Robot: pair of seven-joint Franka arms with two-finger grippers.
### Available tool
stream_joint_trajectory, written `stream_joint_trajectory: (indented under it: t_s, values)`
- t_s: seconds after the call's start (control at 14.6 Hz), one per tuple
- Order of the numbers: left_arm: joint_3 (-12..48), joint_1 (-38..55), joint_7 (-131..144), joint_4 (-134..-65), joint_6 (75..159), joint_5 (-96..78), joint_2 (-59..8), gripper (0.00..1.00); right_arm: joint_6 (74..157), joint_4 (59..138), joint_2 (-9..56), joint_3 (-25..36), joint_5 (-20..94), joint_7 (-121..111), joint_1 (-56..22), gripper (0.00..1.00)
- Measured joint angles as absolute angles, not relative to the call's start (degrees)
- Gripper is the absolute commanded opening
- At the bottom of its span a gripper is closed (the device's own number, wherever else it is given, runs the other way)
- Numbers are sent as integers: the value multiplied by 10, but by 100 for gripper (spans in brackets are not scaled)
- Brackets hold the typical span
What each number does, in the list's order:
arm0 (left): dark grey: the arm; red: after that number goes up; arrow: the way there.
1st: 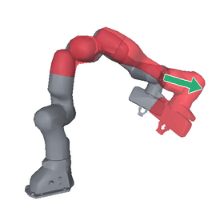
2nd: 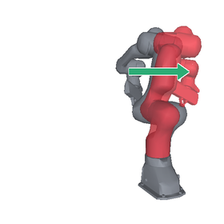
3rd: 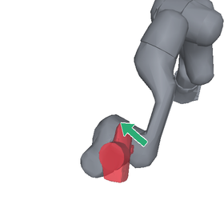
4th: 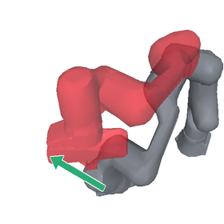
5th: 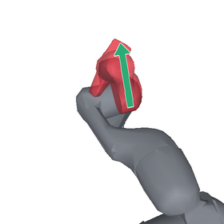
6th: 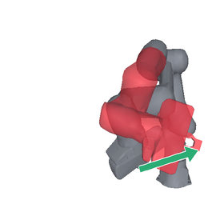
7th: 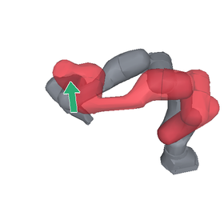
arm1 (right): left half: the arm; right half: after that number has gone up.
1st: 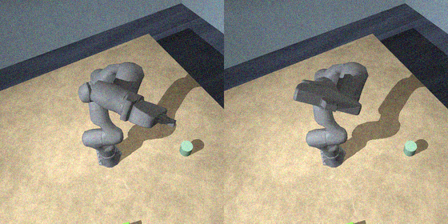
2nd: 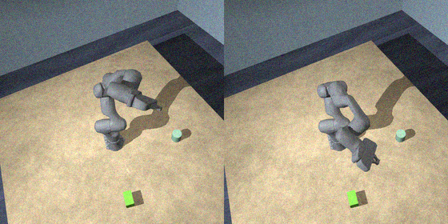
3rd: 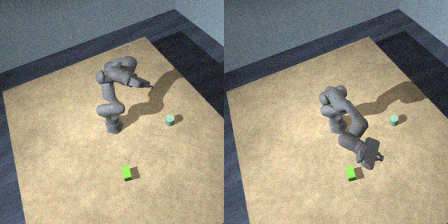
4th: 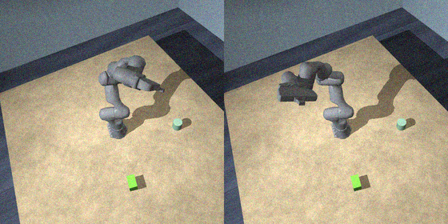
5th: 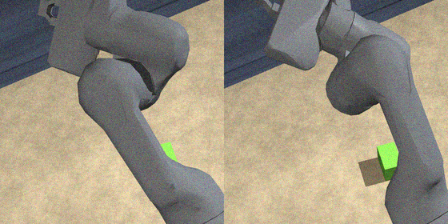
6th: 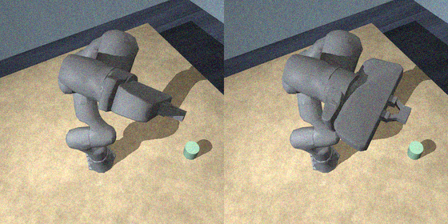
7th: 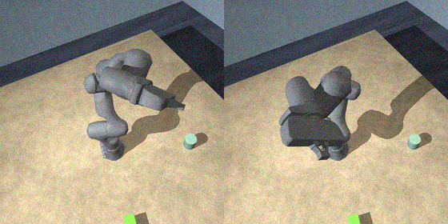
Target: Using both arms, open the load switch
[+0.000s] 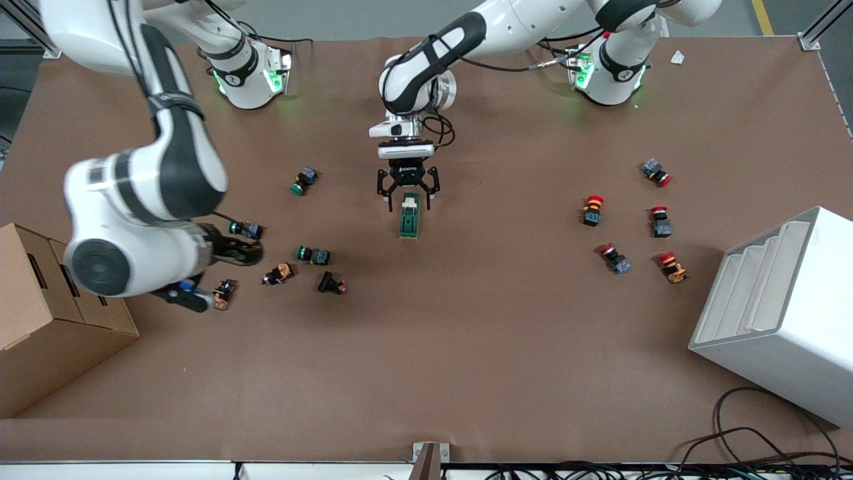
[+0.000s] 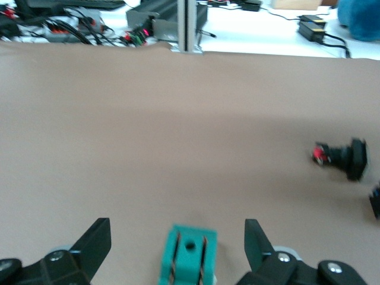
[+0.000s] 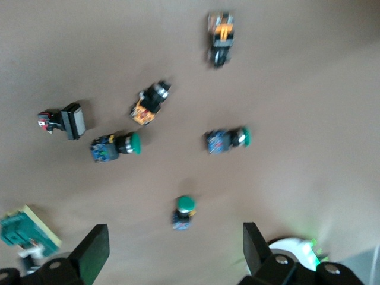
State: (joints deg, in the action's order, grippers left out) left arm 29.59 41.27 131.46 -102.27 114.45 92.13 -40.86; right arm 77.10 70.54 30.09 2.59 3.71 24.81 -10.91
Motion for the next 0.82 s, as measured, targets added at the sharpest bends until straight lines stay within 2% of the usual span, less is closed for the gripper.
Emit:
stream_joint_trajectory:
  t_s: [0.34, 0.82]
  values:
    - [297, 394, 1173, -975, 1145, 733, -321, 100, 777, 706, 272, 26, -4, 13, -16, 100]
    - [296, 283, 933, -923, 1144, 465, -200, 100, 781, 702, 261, 25, -14, -28, 3, 100]
